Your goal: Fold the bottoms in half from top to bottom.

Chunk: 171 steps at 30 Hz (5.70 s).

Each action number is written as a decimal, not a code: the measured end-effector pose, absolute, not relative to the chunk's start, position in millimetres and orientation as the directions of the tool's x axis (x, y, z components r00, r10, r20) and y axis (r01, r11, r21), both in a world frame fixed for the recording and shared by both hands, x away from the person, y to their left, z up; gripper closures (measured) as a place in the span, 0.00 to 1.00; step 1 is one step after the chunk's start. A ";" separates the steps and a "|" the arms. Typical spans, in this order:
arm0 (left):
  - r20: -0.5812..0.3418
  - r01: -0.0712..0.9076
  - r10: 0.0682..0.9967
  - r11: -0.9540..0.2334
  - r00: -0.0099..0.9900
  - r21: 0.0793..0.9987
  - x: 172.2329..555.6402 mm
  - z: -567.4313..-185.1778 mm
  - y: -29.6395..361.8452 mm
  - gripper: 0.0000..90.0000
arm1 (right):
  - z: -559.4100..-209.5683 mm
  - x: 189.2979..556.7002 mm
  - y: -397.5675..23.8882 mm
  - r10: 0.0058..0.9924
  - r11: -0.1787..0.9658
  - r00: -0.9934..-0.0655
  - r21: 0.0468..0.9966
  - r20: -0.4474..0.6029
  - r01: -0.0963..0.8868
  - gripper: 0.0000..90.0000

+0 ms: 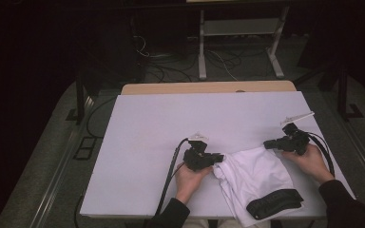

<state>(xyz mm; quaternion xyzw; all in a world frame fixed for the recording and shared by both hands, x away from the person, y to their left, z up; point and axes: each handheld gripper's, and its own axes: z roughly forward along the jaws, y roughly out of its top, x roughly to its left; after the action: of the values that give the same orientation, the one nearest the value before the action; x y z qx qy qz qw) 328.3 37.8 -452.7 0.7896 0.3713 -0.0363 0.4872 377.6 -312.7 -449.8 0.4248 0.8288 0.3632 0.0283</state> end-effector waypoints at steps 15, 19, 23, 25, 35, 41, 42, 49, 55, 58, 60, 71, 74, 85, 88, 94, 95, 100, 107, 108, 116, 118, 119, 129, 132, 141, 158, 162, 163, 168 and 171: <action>-0.344 0.553 0.569 -0.244 0.747 0.797 321.3 -429.8 53.8 0.95 | -438.7 385.4 -305.2 0.750 0.300 -0.601 0.667 0.277 0.682 0.94; -0.327 0.544 0.577 -0.251 0.748 0.801 321.4 -424.2 57.4 0.95 | -436.2 390.3 -300.4 0.748 0.292 -0.598 0.667 0.288 0.686 0.94; -0.302 0.535 0.590 -0.268 0.748 0.802 322.4 -419.0 61.9 0.95 | -434.1 397.2 -292.8 0.746 0.294 -0.601 0.668 0.287 0.684 0.94; -0.299 0.534 0.595 -0.267 0.747 0.802 322.3 -417.2 64.2 0.95 | -434.2 400.8 -287.9 0.744 0.295 -0.603 0.669 0.288 0.682 0.94; -0.290 0.552 0.621 -0.280 0.728 0.786 328.9 -415.7 77.6 0.95 | -434.5 415.2 -267.2 0.741 0.308 -0.608 0.659 0.287 0.686 0.94; -0.270 0.555 0.642 -0.293 0.717 0.778 333.1 -412.9 86.1 0.95 | -436.2 423.0 -255.7 0.736 0.310 -0.610 0.655 0.293 0.689 0.94; -0.268 0.556 0.645 -0.294 0.715 0.777 333.7 -412.3 87.5 0.95 | -436.2 424.1 -253.5 0.736 0.310 -0.610 0.656 0.292 0.688 0.94; -0.231 0.556 0.669 -0.323 0.706 0.766 339.3 -409.1 98.7 0.95 | -435.6 434.2 -237.6 0.731 0.319 -0.617 0.654 0.291 0.686 0.94; -0.189 0.542 0.685 -0.346 0.704 0.766 347.5 -401.9 112.8 0.95 | -434.3 443.6 -219.4 0.727 0.324 -0.623 0.655 0.290 0.683 0.94; -0.188 0.548 0.690 -0.347 0.699 0.761 353.4 -400.7 118.9 0.95 | -434.9 447.9 -211.3 0.731 0.316 -0.617 0.656 0.292 0.685 0.94; -0.179 0.540 0.688 -0.353 0.703 0.764 357.0 -399.9 121.5 0.95 | -435.7 450.2 -207.6 0.734 0.313 -0.613 0.656 0.292 0.687 0.94; -0.143 0.523 0.686 -0.386 0.714 0.760 390.6 -394.7 138.7 0.95 | -434.8 457.3 -195.9 0.752 0.273 -0.580 0.654 0.312 0.705 0.94; -0.140 0.518 0.678 -0.393 0.721 0.760 399.1 -394.5 142.0 0.95 | -434.5 458.9 -196.6 0.752 0.252 -0.572 0.659 0.328 0.709 0.94; -0.126 0.507 0.680 -0.397 0.723 0.765 426.0 -391.4 140.4 0.95 | -433.0 461.7 -201.1 0.769 0.206 -0.542 0.671 0.339 0.713 0.94; -0.116 0.500 0.678 -0.403 0.725 0.767 430.3 -390.9 138.5 0.95 | -432.2 462.6 -202.3 0.775 0.207 -0.538 0.672 0.331 0.711 0.94; -0.132 0.509 0.687 -0.381 0.714 0.772 441.5 -392.5 136.0 0.95 | -430.6 464.5 -205.3 0.784 0.194 -0.527 0.678 0.327 0.709 0.94; -0.133 0.509 0.688 -0.378 0.714 0.773 443.2 -392.6 135.4 0.95 | -430.1 464.8 -206.0 0.785 0.190 -0.525 0.680 0.327 0.708 0.94; -0.144 0.514 0.695 -0.360 0.705 0.779 454.6 -392.6 132.0 0.95 | -428.6 469.0 -209.2 0.793 0.182 -0.517 0.685 0.323 0.706 0.94; -0.155 0.514 0.705 -0.329 0.691 0.792 468.1 -397.8 129.6 0.95 | -428.2 475.6 -212.4 0.804 0.158 -0.504 0.702 0.316 0.694 0.94; -0.159 0.515 0.707 -0.323 0.689 0.794 469.1 -398.9 129.6 0.95 | -428.2 475.8 -212.7 0.807 0.148 -0.494 0.700 0.322 0.698 0.94; -0.192 0.529 0.718 -0.280 0.669 0.801 481.7 -410.1 129.1 0.94 | -433.8 479.5 -214.2 0.819 0.115 -0.471 0.710 0.328 0.695 0.94; -0.196 0.532 0.719 -0.275 0.667 0.801 484.3 -411.3 127.7 0.94 | -435.7 480.8 -215.0 0.822 0.106 -0.463 0.710 0.332 0.696 0.94; -0.204 0.532 0.716 -0.267 0.668 0.804 485.3 -411.7 127.3 0.94 | -436.7 481.8 -215.6 0.823 0.103 -0.462 0.713 0.331 0.694 0.94; -0.177 0.523 0.752 -0.250 0.635 0.815 474.2 -410.2 125.5 0.32 | -440.2 480.9 -222.3 0.765 0.046 -0.502 0.744 0.403 0.667 0.40; -0.217 0.548 0.731 -0.247 0.646 0.799 470.8 -410.0 129.2 0.22 | -434.1 475.1 -222.2 0.778 0.068 -0.514 0.765 0.361 0.640 0.21; -0.275 0.538 0.700 -0.184 0.660 0.823 452.6 -402.0 140.5 0.00 | -417.9 455.1 -230.3 0.765 0.128 -0.563 0.785 0.311 0.606 0.00; -0.274 0.518 0.691 -0.169 0.669 0.838 429.1 -392.5 156.0 0.00 | -399.4 422.6 -247.7 0.749 0.194 -0.609 0.792 0.262 0.579 0.00; -0.265 0.513 0.689 -0.179 0.675 0.839 423.8 -390.1 158.5 0.00 | -397.3 416.9 -250.1 0.743 0.195 -0.616 0.794 0.264 0.576 0.00; -0.264 0.513 0.688 -0.182 0.676 0.839 422.4 -389.0 159.1 0.00 | -397.2 416.0 -250.5 0.741 0.196 -0.618 0.795 0.263 0.574 0.00; -0.251 0.495 0.684 -0.184 0.685 0.849 413.6 -384.6 162.1 0.00 | -396.2 407.1 -253.7 0.738 0.195 -0.622 0.799 0.262 0.568 0.00; -0.243 0.486 0.682 -0.187 0.689 0.854 407.1 -382.7 163.5 0.00 | -395.7 401.5 -255.4 0.736 0.195 -0.625 0.803 0.261 0.564 0.00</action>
<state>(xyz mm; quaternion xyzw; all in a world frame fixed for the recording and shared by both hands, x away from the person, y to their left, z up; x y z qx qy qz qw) 407.1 163.5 -382.7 0.7642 0.3822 0.0963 0.5106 401.5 -255.4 -395.7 0.4233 0.7675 0.4727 0.0910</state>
